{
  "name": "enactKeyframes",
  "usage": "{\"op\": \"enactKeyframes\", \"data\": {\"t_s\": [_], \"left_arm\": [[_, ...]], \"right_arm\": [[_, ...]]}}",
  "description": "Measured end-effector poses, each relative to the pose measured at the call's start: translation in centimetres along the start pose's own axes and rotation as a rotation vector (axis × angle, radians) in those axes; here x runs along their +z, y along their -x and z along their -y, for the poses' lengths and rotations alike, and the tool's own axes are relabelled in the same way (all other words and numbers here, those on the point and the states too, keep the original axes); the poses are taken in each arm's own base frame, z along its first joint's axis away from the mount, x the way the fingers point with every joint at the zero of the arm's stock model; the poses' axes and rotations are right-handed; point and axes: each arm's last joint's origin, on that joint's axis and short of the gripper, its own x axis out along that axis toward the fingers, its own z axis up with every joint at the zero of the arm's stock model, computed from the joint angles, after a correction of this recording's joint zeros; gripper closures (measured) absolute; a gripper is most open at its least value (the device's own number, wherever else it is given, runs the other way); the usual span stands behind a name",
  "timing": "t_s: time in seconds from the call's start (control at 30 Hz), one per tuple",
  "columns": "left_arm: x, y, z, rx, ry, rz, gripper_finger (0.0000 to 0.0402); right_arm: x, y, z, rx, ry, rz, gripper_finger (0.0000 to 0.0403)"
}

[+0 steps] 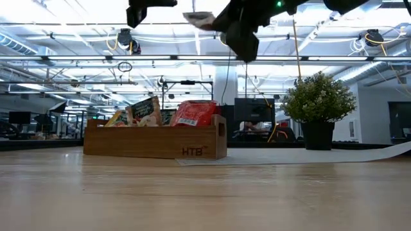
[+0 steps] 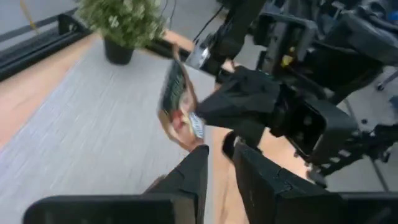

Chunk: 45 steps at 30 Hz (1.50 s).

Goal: Pick & Place Tea
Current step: Put the brown tea bag into the middle section of the wooden organizer

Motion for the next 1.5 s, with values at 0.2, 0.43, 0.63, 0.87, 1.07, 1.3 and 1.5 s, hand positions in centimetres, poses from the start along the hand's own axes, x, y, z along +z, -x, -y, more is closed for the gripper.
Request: {"op": "enactKeyframes", "data": {"t_s": [0.2, 0.43, 0.63, 0.87, 1.07, 1.3, 1.5], "left_arm": [[-0.1, -1.6, -0.3, 0.029, 0.028, 0.008, 0.0262], [-0.1, -2.7, -1.1, 0.055, 0.033, 0.010, 0.0226], [0.3, -3.2, -1.6, 0.036, 0.049, 0.032, 0.0233], [0.6, -3.2, -1.7, 0.013, 0.007, 0.041, 0.0301], [0.4, -3.5, -1.6, -0.031, -0.125, 0.013, 0.0393], [0.4, -1.3, -1.2, 0.044, -0.394, 0.007, 0.0398], [-1.6, 0.2, -1.2, 0.062, -0.694, -0.199, 0.0399]], "right_arm": [[-0.3, 0.4, 0.4, -0.024, -0.035, 0.059, 0.0403], [-0.5, 0.4, 0.1, -0.005, -0.049, 0.096, 0.0403], [-0.5, 0.4, 0.0, -0.001, -0.057, 0.097, 0.0403], [-0.5, 0.4, -0.1, 0.008, -0.059, 0.095, 0.0403], [-0.5, 0.4, -0.4, 0.041, -0.125, 0.123, 0.0403], [-0.5, 1.3, -1.6, 0.143, -0.409, 0.107, 0.0395], [-0.5, 3.0, -3.2, 0.282, -0.493, 0.104, 0.0386]]}}
